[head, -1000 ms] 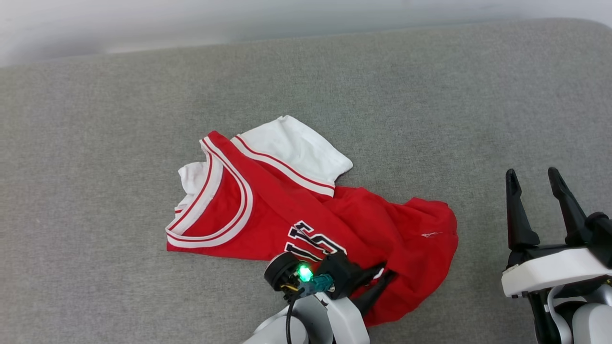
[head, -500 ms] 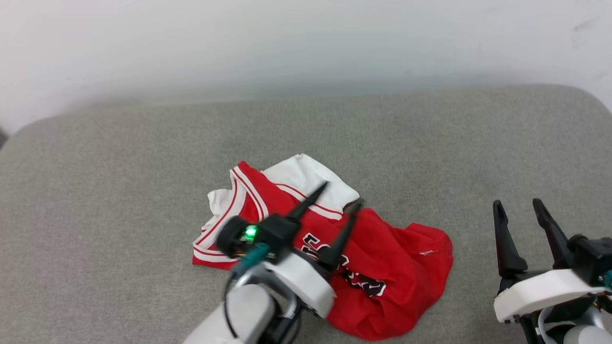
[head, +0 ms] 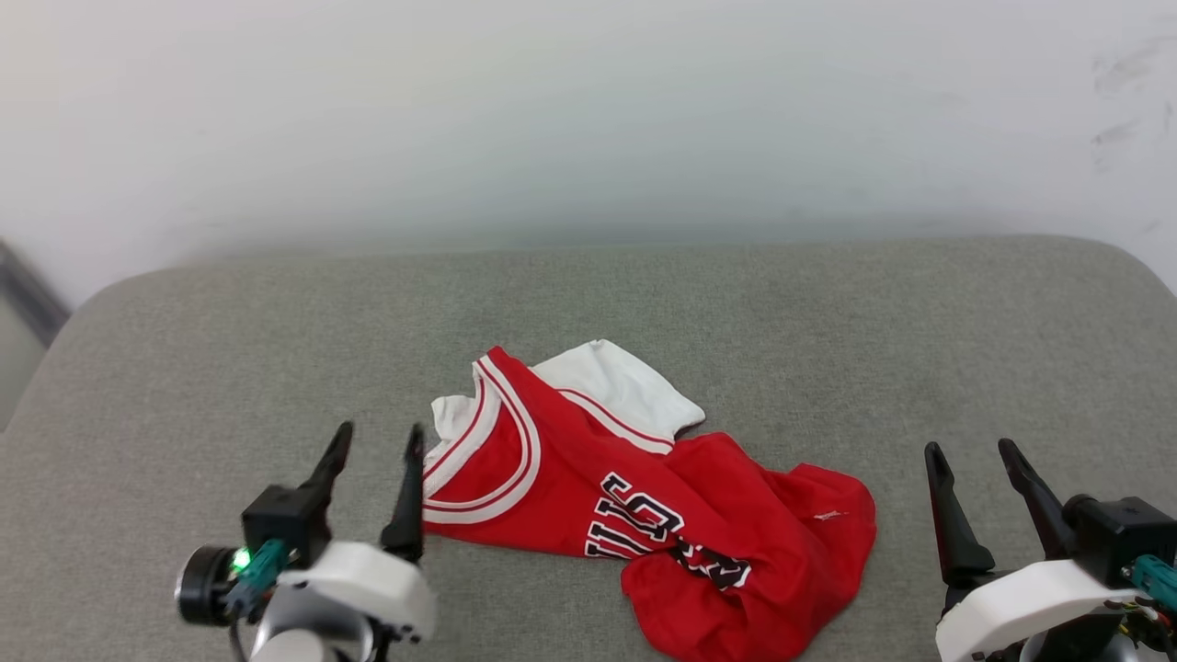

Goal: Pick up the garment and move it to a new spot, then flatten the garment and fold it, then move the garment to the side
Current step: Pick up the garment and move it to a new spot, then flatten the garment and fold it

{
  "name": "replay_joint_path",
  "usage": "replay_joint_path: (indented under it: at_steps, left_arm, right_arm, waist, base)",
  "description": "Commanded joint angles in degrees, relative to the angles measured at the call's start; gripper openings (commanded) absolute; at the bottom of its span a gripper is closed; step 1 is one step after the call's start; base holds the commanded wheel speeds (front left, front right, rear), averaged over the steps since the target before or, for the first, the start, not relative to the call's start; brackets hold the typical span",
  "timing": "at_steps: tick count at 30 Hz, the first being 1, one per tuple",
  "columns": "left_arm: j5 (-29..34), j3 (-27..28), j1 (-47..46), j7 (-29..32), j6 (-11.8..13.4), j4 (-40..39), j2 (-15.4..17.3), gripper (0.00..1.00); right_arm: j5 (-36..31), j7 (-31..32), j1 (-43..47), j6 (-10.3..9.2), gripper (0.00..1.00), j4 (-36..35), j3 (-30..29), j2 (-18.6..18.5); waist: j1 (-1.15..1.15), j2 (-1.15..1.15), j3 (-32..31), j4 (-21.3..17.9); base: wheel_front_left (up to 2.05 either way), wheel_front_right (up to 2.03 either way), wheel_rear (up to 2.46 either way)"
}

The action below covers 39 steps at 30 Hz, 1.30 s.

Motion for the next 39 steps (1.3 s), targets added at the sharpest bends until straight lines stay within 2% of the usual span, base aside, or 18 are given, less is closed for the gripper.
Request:
replay_joint_path:
  at_steps: [1, 6, 20, 27, 31, 35, 39]
  left_arm:
    - [0.26, 0.52, 0.98, -0.14, 0.05, 0.13, 0.64, 1.00]
    - [-0.37, 1.23, 3.79, -0.14, -0.88, 0.97, 2.13, 1.00]
    - [0.12, 0.83, 2.69, -0.15, -1.60, 1.04, 1.50, 1.00]
    - [1.36, 1.50, 1.45, -0.14, -1.98, -0.91, 0.55, 1.00]
    - [2.39, 1.97, 1.14, -0.14, -2.36, -2.36, -0.64, 1.00]
    - [3.67, 2.53, 0.27, -0.14, -3.09, -4.16, -2.09, 1.00]
    - [4.79, 3.45, -0.46, -0.14, -3.98, -5.48, -3.52, 1.00]
  right_arm:
    - [-0.31, 0.16, 0.73, -0.03, 1.00, -0.20, 0.12, 0.01]
    - [-0.38, 0.61, 1.44, -0.04, 1.00, -0.48, 0.25, 0.00]
    - [0.55, 0.73, 1.72, -0.04, 1.00, -0.59, -0.12, 0.00]
    - [2.84, 1.43, -1.50, -0.03, 1.00, 2.59, -4.17, 0.01]
    - [3.69, 4.63, -6.72, -0.03, 1.00, 7.08, -5.27, 0.00]
    - [5.12, 10.39, -14.15, -0.04, 1.00, 13.34, -3.95, -2.96]
    - [7.84, 17.89, -22.47, -0.03, 1.00, 20.41, 0.21, -6.13]
  waist:
    - [0.00, 0.00, -0.37, 0.30]
    - [0.00, 0.00, -1.26, 0.90]
    - [0.00, 0.00, -1.16, 1.75]
    - [0.00, 0.00, 0.66, 5.30]
    - [0.00, 0.00, 2.46, 8.61]
    - [0.00, 0.00, 5.22, 11.56]
    - [0.00, 0.00, 7.31, 13.73]
  base:
    - [0.00, 0.00, 0.00]
    - [0.00, 0.00, 0.00]
    - [0.00, 0.00, 0.00]
    - [0.00, 0.00, 0.00]
    - [0.00, 0.00, 0.00]
    - [0.00, 0.00, 0.00]
    - [0.00, 0.00, 0.00]
